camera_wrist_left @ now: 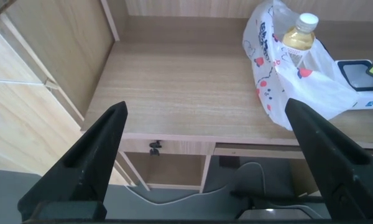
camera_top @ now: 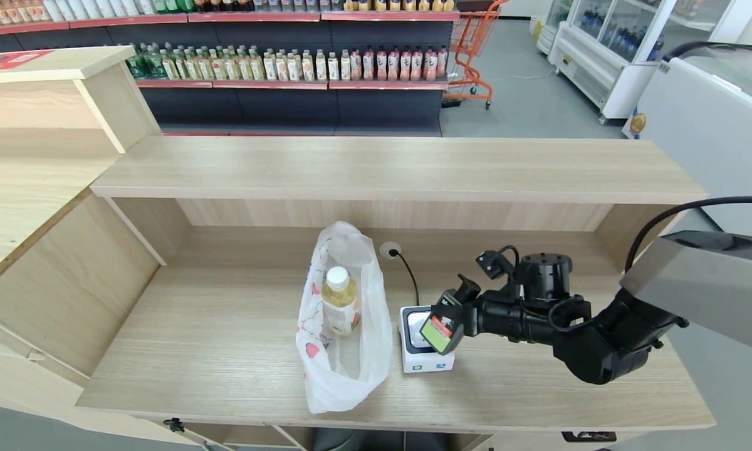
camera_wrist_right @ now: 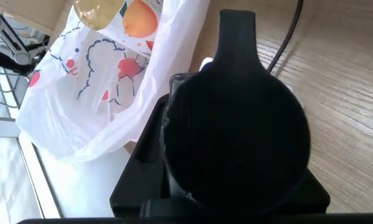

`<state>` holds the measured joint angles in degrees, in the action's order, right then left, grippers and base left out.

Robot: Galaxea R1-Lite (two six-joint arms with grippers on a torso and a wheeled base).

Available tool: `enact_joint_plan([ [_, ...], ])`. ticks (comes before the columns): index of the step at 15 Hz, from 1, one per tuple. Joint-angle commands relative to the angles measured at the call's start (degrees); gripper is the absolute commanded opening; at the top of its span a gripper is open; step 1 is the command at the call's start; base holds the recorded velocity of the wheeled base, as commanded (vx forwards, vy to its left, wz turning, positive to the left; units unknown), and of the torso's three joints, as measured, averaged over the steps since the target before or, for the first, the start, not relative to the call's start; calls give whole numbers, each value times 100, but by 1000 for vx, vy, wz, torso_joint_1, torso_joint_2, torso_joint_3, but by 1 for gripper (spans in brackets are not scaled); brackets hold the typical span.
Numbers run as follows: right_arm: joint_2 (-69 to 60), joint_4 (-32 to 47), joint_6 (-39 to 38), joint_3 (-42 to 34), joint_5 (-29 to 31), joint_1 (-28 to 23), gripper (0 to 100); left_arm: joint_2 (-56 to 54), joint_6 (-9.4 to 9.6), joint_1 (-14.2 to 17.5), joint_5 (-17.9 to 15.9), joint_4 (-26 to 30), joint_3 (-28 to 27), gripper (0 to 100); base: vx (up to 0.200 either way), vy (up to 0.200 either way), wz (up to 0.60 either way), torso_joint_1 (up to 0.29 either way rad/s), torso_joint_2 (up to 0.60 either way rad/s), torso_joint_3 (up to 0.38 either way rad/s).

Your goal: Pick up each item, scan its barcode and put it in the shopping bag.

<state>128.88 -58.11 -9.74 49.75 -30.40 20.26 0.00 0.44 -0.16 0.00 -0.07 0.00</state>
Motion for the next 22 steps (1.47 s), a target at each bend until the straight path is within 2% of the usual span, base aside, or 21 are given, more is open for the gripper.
enact_joint_plan([
  [1, 269, -25, -10, 105, -1, 101, 0, 0, 0, -2, 0, -1, 0, 100, 0, 0, 0, 0, 0, 0],
  [5, 700, -614, -2, 158, 219, 162, 0, 0, 0, 7, 0, -1, 0, 100, 0, 0, 0, 0, 0, 0],
  [11, 665, -657, -116, 263, 245, 162, 0, 0, 0, -2, 0, -1, 0, 100, 0, 0, 0, 0, 0, 0],
  [14, -3, -605, -687, 237, 254, 110, 0, 0, 0, 7, 0, -1, 0, 100, 0, 0, 0, 0, 0, 0],
  [16, -759, -429, -731, 61, 263, -75, 0, 0, 0, -2, 0, -1, 0, 100, 0, 0, 0, 0, 0, 0],
  [17, -1172, -244, -397, -44, 281, -242, 0, 0, 0, -2, 0, -1, 0, 100, 0, 0, 0, 0, 0, 0],
  [18, -1445, -130, 394, -246, 342, -514, 0, 0, 0, -2, 0, -1, 0, 100, 0, 0, 0, 0, 0, 0],
  [20, -1682, -350, 1598, -712, 325, -954, 0, 0, 0, 7, 0, -1, 0, 100, 0, 0, 0, 0, 0, 0],
  [22, -1822, -956, 1791, -1169, 281, -1200, 0, 0, 18, -2, -9, -1, 0, 100, 0, 0, 0, 0, 0, 0],
])
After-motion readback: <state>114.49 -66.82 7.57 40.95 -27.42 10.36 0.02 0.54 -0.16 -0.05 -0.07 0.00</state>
